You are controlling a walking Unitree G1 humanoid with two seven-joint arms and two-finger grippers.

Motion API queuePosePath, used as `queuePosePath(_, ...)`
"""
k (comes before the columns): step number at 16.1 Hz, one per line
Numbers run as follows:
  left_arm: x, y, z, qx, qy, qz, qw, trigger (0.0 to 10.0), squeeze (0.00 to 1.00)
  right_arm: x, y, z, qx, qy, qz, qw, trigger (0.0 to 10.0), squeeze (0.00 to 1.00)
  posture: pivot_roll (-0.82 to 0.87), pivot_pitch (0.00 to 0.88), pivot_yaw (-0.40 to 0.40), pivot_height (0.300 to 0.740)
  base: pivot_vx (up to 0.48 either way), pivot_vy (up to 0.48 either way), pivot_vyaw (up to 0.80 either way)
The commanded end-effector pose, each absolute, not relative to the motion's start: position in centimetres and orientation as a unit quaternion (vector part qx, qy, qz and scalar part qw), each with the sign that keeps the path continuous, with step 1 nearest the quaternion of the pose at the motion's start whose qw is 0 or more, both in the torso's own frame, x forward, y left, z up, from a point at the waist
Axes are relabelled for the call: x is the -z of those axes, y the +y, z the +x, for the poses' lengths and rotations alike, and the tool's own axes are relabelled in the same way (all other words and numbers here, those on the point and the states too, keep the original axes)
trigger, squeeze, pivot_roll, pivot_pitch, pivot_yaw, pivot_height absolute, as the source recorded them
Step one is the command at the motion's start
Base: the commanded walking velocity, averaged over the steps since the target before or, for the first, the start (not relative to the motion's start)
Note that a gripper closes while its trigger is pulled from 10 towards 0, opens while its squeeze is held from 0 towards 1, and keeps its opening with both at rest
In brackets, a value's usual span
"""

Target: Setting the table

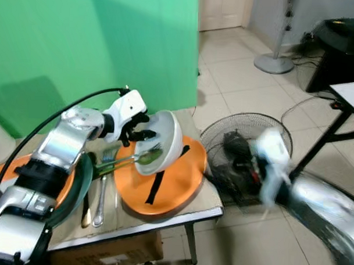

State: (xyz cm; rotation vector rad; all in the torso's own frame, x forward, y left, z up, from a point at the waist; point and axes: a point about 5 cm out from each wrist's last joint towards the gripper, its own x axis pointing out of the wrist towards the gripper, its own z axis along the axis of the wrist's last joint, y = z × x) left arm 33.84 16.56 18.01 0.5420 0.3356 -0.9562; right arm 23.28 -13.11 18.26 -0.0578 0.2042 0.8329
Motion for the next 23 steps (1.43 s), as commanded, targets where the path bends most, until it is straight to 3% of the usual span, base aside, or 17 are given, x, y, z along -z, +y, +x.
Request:
queuePosePath(1, -18.7, 17.5, 33.3, 0.447, 0.154, 0.255, 0.843, 10.0, 0.0, -18.4, -12.6, 25.0, -0.37, 0.097, -0.014, 0.924, 10.0, 1.0, -0.09, 0.0, 0.137, 0.74, 0.0, 0.0, 0.0)
queuePosePath(5, -18.3, 19.0, 32.1, 0.411, 0.17, 0.263, 0.856, 10.0, 0.0, -19.7, -8.8, 29.5, -0.373, 0.094, -0.028, 0.923, 10.0, 1.0, -0.06, 0.0, 0.13, 0.74, 0.0, 0.0, 0.0)
queuePosePath(8, -18.0, 19.7, 30.6, 0.409, 0.191, 0.282, 0.847, 10.0, 0.0, -21.2, -6.5, 33.0, -0.37, 0.12, -0.031, 0.921, 10.0, 1.0, -0.03, 0.0, 0.116, 0.74, 0.0, 0.0, 0.0)
queuePosePath(11, -17.9, 20.0, 30.0, 0.402, 0.198, 0.281, 0.849, 10.0, 0.0, -21.6, -5.4, 34.2, -0.369, 0.14, -0.042, 0.918, 10.0, 1.0, -0.03, 0.0, 0.113, 0.74, 0.0, 0.0, 0.0)
queuePosePath(12, -17.9, 19.9, 29.8, 0.402, 0.2, 0.28, 0.849, 10.0, 0.0, -21.4, -5.0, 34.2, -0.377, 0.148, -0.045, 0.913, 10.0, 0.92, -0.02, 0.0, 0.112, 0.74, 0.0, 0.0, 0.0)
queuePosePath(13, -17.8, 19.9, 29.7, 0.402, 0.201, 0.279, 0.849, 10.0, 0.0, -21.2, -4.7, 34.1, -0.385, 0.156, -0.042, 0.908, 10.0, 0.78, -0.02, 0.0, 0.112, 0.74, 0.0, 0.0, 0.0)
queuePosePath(14, -17.8, 19.6, 29.4, 0.403, 0.203, 0.277, 0.848, 10.0, 0.0, -20.1, -3.9, 33.8, -0.404, 0.191, -0.05, 0.893, 10.0, 0.0, -0.02, 0.0, 0.111, 0.74, 0.0, 0.0, 0.0)
queuePosePath(21, -17.9, 19.9, 28.5, 0.382, 0.216, 0.285, 0.852, 10.0, 0.0, -17.4, -5.1, 34.0, -0.352, 0.267, -0.113, 0.89, 10.0, 0.0, -0.02, 0.0, 0.105, 0.74, 0.0, 0.0, 0.0)
queuePosePath(22, -17.6, 20.1, 28.3, 0.377, 0.224, 0.295, 0.849, 10.0, 0.0, -17.3, -5.2, 34.0, -0.349, 0.267, -0.121, 0.89, 6.5, 0.0, -0.02, 0.0, 0.104, 0.74, 0.0, 0.0, 0.0)
queuePosePath(23, -17.1, 20.4, 28.2, 0.366, 0.234, 0.304, 0.848, 10.0, 0.0, -17.4, -5.1, 34.0, -0.349, 0.263, -0.124, 0.891, 4.6, 0.0, -0.02, 0.0, 0.102, 0.74, 0.0, 0.0, 0.0)
